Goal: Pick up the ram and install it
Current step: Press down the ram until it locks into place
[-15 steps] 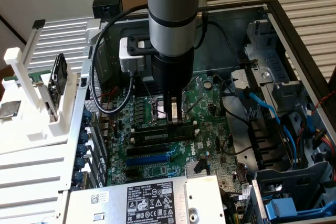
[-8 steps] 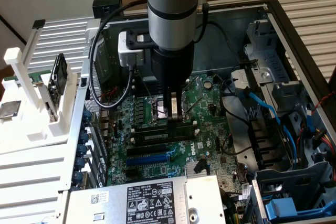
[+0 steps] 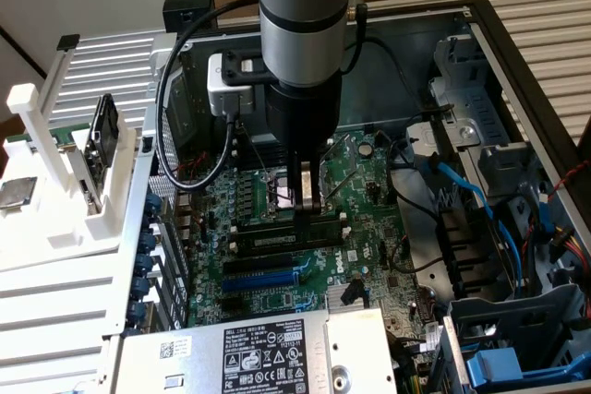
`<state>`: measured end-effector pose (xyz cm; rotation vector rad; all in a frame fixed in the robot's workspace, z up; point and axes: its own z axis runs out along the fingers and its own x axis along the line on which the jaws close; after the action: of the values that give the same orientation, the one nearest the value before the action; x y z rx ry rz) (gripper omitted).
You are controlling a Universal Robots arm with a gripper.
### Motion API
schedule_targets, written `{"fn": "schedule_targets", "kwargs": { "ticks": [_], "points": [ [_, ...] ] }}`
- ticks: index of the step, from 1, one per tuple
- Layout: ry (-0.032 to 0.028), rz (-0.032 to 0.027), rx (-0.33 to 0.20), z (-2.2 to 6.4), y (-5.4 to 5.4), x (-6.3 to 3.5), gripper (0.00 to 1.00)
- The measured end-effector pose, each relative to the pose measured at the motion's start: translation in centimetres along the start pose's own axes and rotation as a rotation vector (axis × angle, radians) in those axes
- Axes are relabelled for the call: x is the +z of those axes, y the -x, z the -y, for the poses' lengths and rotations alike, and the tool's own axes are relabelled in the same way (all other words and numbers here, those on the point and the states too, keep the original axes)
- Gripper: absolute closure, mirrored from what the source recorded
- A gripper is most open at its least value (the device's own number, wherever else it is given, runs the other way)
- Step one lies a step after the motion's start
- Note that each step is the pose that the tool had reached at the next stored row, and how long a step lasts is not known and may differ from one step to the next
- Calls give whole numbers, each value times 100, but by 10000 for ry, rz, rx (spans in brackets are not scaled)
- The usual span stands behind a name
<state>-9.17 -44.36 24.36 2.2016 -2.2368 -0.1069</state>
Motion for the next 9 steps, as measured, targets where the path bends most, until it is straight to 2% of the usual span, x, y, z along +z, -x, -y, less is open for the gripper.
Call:
{"fn": "schedule_targets", "kwargs": {
  "ticks": [8,9],
  "points": [
    [0,0,0,0,0,0,79],
    [0,0,0,0,0,0,82]
  ]
}}
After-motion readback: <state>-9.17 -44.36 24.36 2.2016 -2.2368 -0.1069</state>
